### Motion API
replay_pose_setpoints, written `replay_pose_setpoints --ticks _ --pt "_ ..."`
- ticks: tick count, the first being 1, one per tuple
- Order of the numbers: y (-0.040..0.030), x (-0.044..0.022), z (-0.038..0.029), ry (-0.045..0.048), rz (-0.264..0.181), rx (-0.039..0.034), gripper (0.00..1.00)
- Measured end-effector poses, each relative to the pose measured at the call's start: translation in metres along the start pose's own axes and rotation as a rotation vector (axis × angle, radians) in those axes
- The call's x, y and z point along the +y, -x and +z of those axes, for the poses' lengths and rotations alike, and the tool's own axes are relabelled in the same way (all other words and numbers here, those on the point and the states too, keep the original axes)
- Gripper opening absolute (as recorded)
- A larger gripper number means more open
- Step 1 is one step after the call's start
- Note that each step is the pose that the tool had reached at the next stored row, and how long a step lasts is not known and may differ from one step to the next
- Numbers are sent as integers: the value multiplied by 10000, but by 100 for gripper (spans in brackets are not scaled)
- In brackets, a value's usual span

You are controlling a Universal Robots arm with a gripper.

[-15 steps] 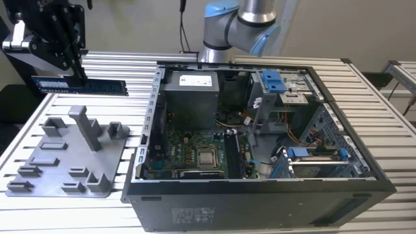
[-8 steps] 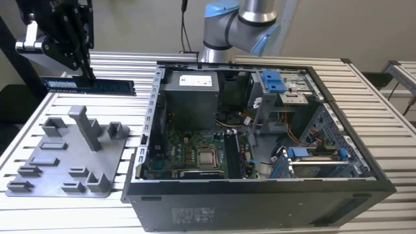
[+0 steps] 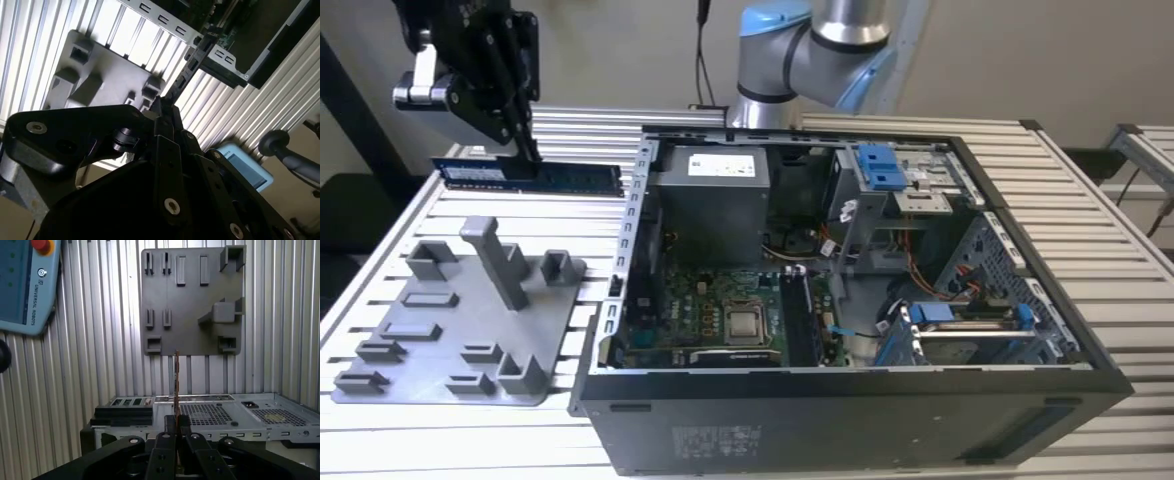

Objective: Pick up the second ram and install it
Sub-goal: 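Pick up the second ram and move it above second insertion slot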

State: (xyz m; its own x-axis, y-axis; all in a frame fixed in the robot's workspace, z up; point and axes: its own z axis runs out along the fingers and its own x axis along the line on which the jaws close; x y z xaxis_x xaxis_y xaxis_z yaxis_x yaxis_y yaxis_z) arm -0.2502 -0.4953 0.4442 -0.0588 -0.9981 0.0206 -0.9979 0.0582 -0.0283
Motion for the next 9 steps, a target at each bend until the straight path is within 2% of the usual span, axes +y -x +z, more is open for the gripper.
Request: replay_pose_setpoints --ticks 9 --pt "15 -258 7 0 0 0 14"
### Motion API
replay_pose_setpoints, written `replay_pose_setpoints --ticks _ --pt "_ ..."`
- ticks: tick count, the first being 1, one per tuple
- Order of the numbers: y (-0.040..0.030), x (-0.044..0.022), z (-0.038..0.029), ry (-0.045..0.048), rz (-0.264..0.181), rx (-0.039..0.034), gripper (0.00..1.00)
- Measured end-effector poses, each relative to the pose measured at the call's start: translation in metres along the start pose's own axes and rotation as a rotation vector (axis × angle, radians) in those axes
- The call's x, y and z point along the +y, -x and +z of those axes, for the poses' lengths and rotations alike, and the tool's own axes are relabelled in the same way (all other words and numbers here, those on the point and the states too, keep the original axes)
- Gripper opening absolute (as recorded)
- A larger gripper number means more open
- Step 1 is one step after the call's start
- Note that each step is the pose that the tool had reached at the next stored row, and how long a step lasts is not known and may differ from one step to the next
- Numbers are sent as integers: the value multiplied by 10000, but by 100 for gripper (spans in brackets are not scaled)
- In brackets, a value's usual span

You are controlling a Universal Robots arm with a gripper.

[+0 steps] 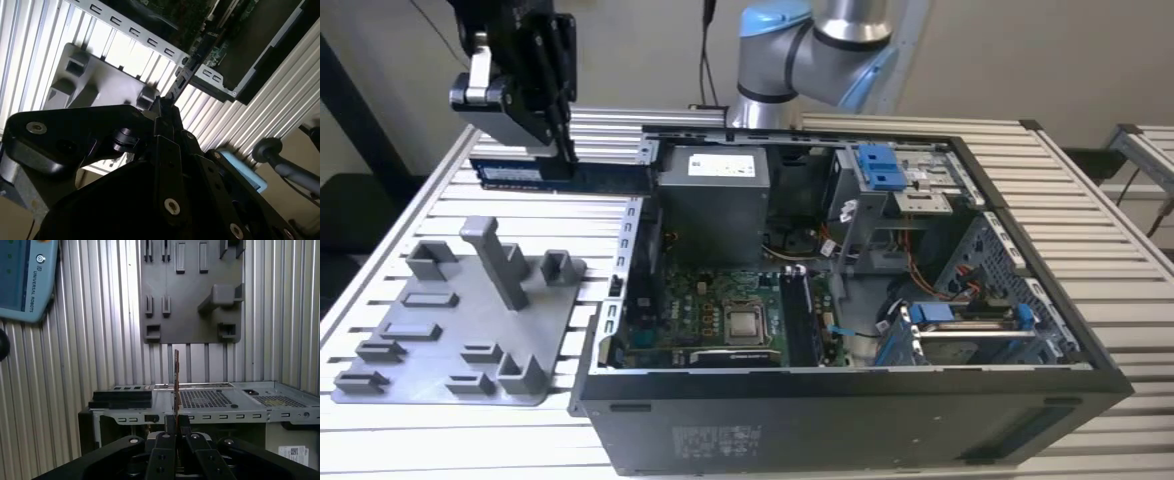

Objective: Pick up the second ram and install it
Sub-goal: 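Pick up the second ram and move it above second insertion slot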

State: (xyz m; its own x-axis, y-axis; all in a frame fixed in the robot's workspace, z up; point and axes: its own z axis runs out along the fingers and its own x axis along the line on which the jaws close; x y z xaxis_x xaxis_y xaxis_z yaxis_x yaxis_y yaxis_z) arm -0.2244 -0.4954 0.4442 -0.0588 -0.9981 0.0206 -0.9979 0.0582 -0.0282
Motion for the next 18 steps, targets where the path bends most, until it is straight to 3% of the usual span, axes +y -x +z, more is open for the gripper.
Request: replay_pose_setpoints --ticks 18 --pt "32 -539 14 2 0 1 14"
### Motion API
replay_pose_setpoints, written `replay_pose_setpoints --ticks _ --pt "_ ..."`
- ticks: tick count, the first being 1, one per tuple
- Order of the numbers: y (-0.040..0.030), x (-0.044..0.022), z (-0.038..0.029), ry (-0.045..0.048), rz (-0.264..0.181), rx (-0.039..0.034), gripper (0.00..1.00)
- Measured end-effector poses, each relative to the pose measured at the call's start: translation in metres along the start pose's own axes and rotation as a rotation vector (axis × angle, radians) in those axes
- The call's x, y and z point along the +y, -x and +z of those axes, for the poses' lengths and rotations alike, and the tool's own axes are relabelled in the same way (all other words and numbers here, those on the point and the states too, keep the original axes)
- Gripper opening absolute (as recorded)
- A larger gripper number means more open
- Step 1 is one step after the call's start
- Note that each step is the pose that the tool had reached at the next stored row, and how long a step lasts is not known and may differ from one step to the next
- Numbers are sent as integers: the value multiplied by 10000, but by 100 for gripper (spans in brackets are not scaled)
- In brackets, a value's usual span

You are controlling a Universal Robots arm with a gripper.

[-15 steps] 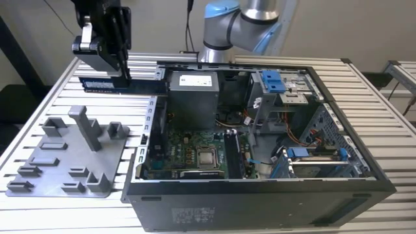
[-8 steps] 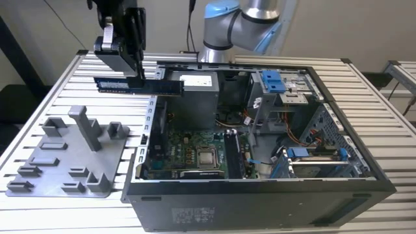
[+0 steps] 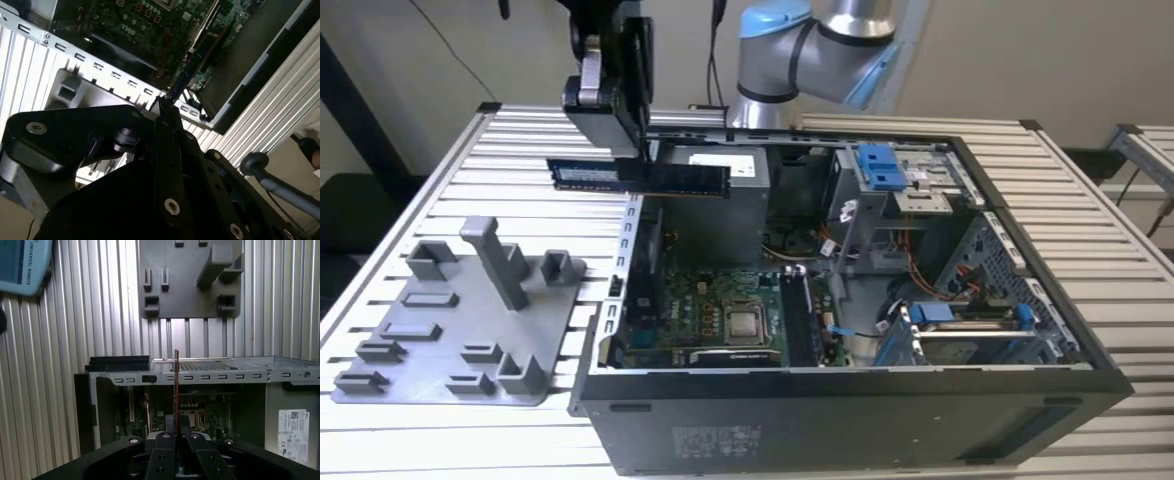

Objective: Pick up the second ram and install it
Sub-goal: 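Pick up the second ram and move it above second insertion slot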

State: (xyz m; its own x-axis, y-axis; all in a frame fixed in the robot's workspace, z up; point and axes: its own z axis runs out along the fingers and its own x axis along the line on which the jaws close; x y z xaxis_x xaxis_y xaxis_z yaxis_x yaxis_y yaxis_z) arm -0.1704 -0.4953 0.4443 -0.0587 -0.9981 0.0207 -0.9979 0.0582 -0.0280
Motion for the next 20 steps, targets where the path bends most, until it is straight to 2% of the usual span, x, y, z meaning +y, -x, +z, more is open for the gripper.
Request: replay_pose_setpoints --ticks 10,20 --pt "17 -289 8 1 0 0 14" --pt "37 -629 17 4 0 0 14"
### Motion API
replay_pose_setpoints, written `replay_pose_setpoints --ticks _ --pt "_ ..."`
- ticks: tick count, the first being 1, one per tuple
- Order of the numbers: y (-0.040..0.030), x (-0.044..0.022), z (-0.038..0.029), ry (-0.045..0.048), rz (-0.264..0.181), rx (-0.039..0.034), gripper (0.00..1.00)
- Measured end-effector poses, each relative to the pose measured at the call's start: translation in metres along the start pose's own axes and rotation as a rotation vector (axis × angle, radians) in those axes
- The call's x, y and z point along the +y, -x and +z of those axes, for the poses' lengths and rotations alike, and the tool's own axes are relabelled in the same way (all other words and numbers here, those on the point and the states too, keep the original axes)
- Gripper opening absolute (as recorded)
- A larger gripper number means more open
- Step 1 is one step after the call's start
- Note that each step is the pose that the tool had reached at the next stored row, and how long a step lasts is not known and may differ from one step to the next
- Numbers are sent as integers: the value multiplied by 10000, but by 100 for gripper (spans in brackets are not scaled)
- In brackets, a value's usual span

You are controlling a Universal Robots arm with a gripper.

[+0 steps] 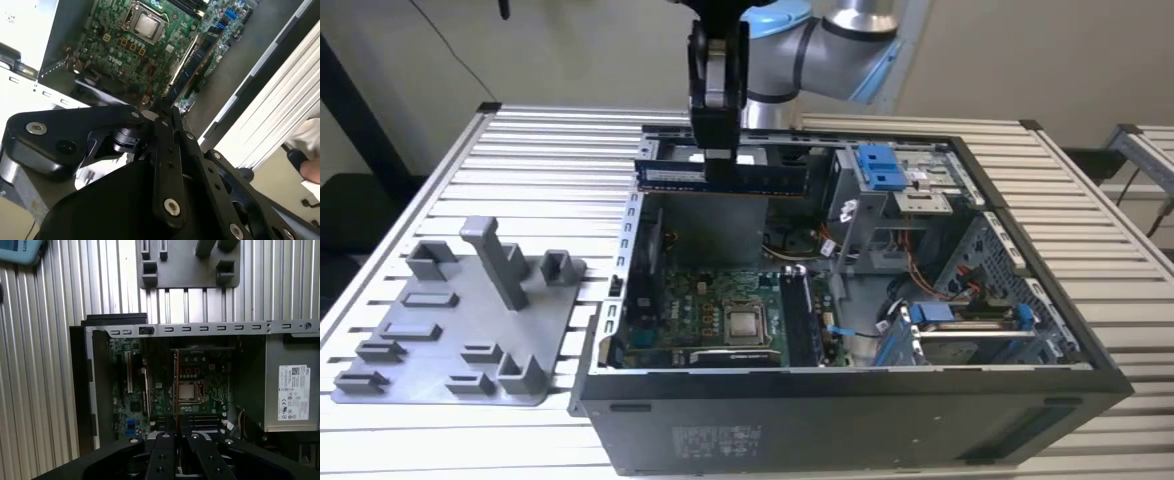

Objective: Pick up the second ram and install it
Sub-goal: 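Pick up the second ram and move it above second insertion slot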

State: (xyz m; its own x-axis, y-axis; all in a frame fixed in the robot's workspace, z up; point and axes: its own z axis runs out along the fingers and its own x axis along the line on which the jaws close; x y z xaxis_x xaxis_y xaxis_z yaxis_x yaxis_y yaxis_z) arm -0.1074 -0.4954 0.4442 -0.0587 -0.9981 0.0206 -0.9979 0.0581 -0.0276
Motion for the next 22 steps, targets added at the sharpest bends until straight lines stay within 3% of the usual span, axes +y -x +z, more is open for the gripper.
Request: replay_pose_setpoints --ticks 22 --pt "40 -678 17 5 0 1 14"
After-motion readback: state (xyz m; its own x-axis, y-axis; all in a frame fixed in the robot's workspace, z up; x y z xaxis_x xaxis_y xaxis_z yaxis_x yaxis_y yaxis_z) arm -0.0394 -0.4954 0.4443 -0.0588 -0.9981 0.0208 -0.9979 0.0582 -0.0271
